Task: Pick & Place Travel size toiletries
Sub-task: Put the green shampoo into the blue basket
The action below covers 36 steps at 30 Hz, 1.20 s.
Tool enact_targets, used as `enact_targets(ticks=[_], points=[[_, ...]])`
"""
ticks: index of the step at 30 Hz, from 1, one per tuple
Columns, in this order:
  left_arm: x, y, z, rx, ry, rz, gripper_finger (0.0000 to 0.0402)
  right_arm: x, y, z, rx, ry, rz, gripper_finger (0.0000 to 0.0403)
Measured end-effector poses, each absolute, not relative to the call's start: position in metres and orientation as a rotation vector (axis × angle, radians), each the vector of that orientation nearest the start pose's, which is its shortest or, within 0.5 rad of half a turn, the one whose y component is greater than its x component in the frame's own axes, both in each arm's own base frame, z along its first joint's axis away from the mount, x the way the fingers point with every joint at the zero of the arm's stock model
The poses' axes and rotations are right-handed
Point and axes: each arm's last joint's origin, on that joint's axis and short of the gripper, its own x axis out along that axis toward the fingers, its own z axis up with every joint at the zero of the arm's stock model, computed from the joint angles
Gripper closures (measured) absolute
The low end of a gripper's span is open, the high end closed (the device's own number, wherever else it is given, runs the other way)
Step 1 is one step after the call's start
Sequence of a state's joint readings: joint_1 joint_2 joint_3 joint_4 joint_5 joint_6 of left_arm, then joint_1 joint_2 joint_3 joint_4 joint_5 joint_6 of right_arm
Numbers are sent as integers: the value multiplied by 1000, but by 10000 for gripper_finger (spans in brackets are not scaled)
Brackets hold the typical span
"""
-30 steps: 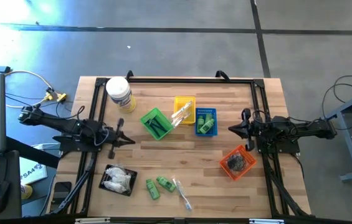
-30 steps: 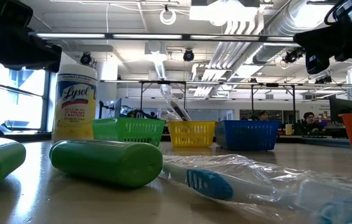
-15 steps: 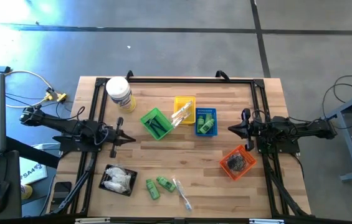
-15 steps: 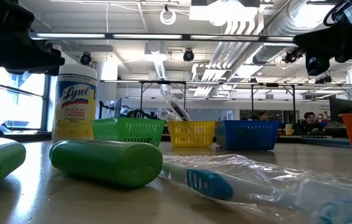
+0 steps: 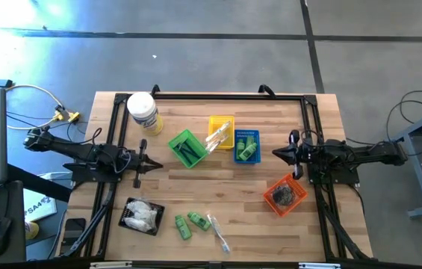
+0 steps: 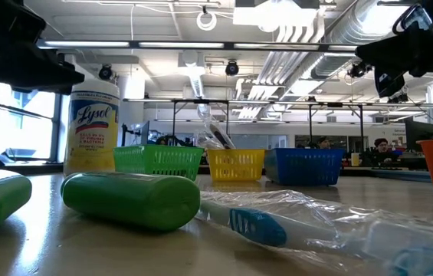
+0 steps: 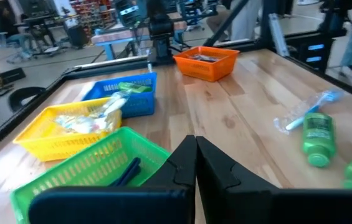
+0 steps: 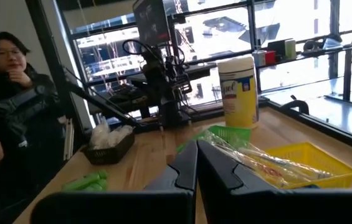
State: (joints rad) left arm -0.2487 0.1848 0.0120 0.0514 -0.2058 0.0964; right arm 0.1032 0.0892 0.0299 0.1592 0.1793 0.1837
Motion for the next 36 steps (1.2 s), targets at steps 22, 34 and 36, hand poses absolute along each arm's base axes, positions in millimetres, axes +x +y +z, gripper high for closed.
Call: enact_targets(ticks=[22,34,36], points=[[106,-19,158,50,111,15,401,182,56,234,232,336,158,401],[106,-19,167,-63,86,20,401,262,118,232,159,577,214,401],[106,-19,167,-83,85,20,401,272,127,226,177,617,242,401]])
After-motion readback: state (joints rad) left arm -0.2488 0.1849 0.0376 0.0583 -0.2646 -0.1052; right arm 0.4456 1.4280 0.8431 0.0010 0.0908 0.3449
